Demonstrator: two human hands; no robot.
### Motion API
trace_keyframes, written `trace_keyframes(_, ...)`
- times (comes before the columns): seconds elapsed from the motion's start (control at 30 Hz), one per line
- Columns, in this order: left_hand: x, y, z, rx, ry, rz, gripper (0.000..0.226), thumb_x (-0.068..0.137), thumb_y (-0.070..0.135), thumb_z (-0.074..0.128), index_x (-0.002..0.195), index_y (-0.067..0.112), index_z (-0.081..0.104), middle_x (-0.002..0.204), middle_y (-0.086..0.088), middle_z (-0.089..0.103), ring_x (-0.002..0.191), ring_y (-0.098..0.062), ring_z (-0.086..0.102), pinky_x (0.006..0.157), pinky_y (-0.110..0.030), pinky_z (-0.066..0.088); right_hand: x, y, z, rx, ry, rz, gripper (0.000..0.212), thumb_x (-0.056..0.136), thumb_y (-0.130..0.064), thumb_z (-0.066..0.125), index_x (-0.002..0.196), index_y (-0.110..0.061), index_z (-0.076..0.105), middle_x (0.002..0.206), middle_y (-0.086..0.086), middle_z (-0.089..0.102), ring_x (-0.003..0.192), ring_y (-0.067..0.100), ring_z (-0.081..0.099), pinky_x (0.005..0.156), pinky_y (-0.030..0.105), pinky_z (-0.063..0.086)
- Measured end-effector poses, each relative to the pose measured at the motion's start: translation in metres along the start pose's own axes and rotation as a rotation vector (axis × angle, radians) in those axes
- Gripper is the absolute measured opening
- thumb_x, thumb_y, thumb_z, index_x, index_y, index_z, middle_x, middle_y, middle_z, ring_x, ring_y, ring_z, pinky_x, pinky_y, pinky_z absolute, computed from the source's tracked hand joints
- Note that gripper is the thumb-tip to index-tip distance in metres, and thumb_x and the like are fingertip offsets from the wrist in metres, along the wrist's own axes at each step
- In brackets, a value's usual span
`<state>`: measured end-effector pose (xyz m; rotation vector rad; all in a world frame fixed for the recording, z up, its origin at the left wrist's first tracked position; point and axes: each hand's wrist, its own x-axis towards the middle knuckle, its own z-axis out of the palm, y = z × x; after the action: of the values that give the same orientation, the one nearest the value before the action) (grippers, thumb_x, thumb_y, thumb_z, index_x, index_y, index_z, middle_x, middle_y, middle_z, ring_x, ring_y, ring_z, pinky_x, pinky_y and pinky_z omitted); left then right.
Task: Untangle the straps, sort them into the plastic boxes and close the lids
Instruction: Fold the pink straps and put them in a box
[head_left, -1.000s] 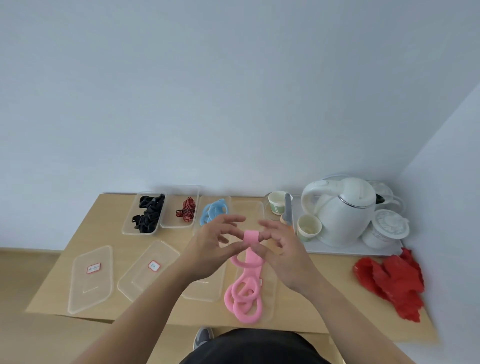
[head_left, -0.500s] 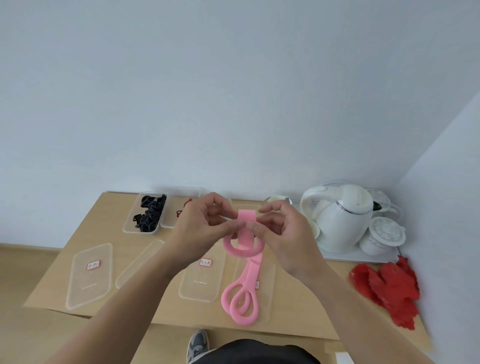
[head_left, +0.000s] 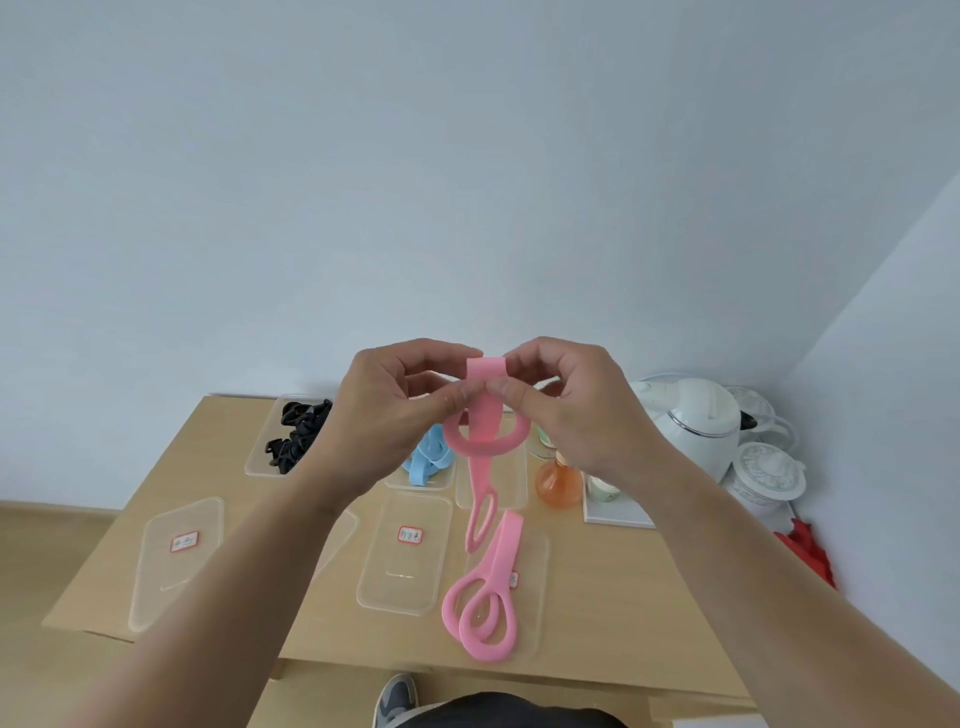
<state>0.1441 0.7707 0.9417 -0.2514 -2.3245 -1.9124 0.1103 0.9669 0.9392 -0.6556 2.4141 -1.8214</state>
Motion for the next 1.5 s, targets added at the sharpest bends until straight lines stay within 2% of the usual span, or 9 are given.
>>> trace_keyframes(0.1, 0.002, -0.007, -0.004, 0.004, -0.038, -0.016, 0.027, 0.089, 0.011, 0.075, 0.116, 0.011, 0.072, 0.104, -0.009, 0.076, 0.098, -0.028, 0.073, 0.084, -0.035, 0.061, 0.009, -0.007, 0.002, -0.027, 0.028, -0.025, 0.009, 0.09, -0.019, 0.075, 0.085, -0.026, 0.072, 0.071, -0.022, 0.068, 0.066, -0.001, 0.057, 0.062, 0.013, 0.043)
trace_keyframes(0.23, 0.0, -0.028, -0.005, 0.005, -0.117, -0.113, 0.025, 0.088, 0.009, 0.078, 0.111, 0.003, 0.072, 0.105, -0.016, 0.076, 0.103, -0.034, 0.072, 0.097, -0.047, 0.057, 0.024, -0.013, 0.006, 0.026, 0.054, -0.024, 0.005, 0.09, -0.017, 0.075, 0.087, -0.021, 0.074, 0.074, -0.014, 0.07, 0.071, 0.004, 0.06, 0.068, 0.02, 0.048)
trace_keyframes(0.7, 0.017, -0.056, -0.038, -0.104, -0.125, -0.209, 0.016, 0.095, 0.007, 0.068, 0.109, 0.001, 0.074, 0.1, -0.01, 0.079, 0.097, -0.026, 0.076, 0.088, -0.039, 0.062, 0.067, -0.021, 0.043, 0.04, 0.228, 0.101, 0.013, 0.092, -0.013, 0.073, 0.086, -0.024, 0.071, 0.078, -0.007, 0.073, 0.07, 0.001, 0.063, 0.068, 0.013, 0.051)
trace_keyframes(0.87, 0.022, -0.075, -0.052, -0.008, -0.103, -0.269, 0.017, 0.097, 0.022, 0.069, 0.099, 0.008, 0.078, 0.094, -0.012, 0.079, 0.093, -0.033, 0.075, 0.088, -0.053, 0.06, 0.067, -0.025, 0.059, -0.215, 0.174, 0.053, 0.01, 0.092, -0.015, 0.072, 0.089, -0.025, 0.07, 0.082, -0.013, 0.069, 0.074, 0.006, 0.059, 0.064, 0.012, 0.043)
trace_keyframes(1.07, 0.026, -0.089, -0.065, 0.07, -0.159, -0.326, 0.062, 0.09, 0.063, 0.063, 0.088, 0.003, 0.077, 0.085, -0.016, 0.077, 0.084, -0.039, 0.072, 0.091, -0.058, 0.056, 0.055, -0.032, 0.075, -0.363, 0.197, -0.069, 0.004, 0.094, -0.01, 0.069, 0.095, -0.014, 0.069, 0.075, -0.037, 0.059, 0.061, -0.007, 0.054, 0.059, 0.009, 0.036)
trace_keyframes(1.2, 0.033, -0.083, -0.068, -0.209, -0.184, -0.436, 0.035, 0.102, 0.029, 0.06, 0.098, -0.002, 0.077, 0.098, -0.016, 0.078, 0.09, -0.03, 0.076, 0.1, -0.053, 0.054, 0.038, -0.025, 0.088, -0.577, 0.226, -0.279, 0.014, 0.091, -0.001, 0.069, 0.097, -0.014, 0.071, 0.089, -0.02, 0.065, 0.078, 0.002, 0.055, 0.07, 0.01, 0.037)
trace_keyframes(1.3, 0.036, -0.079, -0.076, -0.373, -0.24, -0.465, 0.025, 0.102, 0.014, 0.057, 0.109, -0.003, 0.075, 0.109, -0.021, 0.074, 0.094, -0.029, 0.068, 0.104, -0.056, 0.051, 0.026, -0.012, 0.094, -0.747, 0.212, -0.454, 0.012, 0.093, -0.003, 0.064, 0.098, -0.01, 0.072, 0.096, -0.006, 0.07, 0.088, 0.022, 0.057, 0.074, 0.026, 0.048)
trace_keyframes(1.4, 0.038, -0.073, -0.083, -0.559, -0.308, -0.546, 0.033, 0.103, 0.012, 0.046, 0.121, -0.001, 0.07, 0.116, -0.021, 0.071, 0.101, -0.032, 0.065, 0.097, -0.049, 0.054, 0.017, 0.0, 0.096, -0.87, 0.233, -0.514, 0.015, 0.097, -0.009, 0.058, 0.096, -0.006, 0.073, 0.097, -0.003, 0.071, 0.084, 0.029, 0.057, 0.068, 0.039, 0.052)
trace_keyframes(1.5, 0.041, -0.07, -0.087, -0.706, -0.31, -0.636, 0.045, 0.105, 0.026, 0.041, 0.127, -0.005, 0.065, 0.109, -0.02, 0.066, 0.09, -0.034, 0.064, 0.083, -0.049, 0.057, 0.009, 0.008, 0.102, -0.917, 0.228, -0.535, 0.024, 0.102, -0.012, 0.052, 0.098, -0.005, 0.074, 0.103, -0.001, 0.073, 0.083, 0.029, 0.058, 0.068, 0.039, 0.052)
